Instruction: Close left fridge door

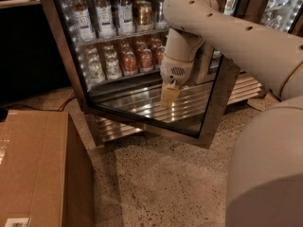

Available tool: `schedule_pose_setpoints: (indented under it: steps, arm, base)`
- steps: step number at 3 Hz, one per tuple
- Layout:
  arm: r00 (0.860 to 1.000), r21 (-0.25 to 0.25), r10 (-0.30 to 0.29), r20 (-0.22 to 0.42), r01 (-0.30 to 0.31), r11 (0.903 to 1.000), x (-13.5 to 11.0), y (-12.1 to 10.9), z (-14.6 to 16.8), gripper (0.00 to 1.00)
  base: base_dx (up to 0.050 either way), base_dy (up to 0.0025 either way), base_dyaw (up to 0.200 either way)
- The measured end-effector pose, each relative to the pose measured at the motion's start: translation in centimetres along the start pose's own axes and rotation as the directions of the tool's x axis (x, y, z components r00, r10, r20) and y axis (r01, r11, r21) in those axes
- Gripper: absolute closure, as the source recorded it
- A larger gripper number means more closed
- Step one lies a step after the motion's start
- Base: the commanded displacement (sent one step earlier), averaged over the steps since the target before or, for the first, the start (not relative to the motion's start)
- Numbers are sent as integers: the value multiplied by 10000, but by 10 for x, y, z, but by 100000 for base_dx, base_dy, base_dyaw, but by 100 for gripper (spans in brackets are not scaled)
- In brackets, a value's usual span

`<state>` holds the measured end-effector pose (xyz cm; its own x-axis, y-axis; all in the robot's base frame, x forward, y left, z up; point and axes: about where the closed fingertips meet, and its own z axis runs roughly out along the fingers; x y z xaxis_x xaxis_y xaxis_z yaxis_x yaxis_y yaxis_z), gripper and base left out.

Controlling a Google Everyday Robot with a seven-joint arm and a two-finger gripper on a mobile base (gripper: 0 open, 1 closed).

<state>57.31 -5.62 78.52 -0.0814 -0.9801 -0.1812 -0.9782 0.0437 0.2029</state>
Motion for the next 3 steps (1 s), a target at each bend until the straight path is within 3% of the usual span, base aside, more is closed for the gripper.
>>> schedule_pose_setpoints:
  steps: [3]
  arm:
    - [10000, 0, 0, 0, 0, 10000, 0, 0, 0, 100]
  base:
    - [4849, 0, 2]
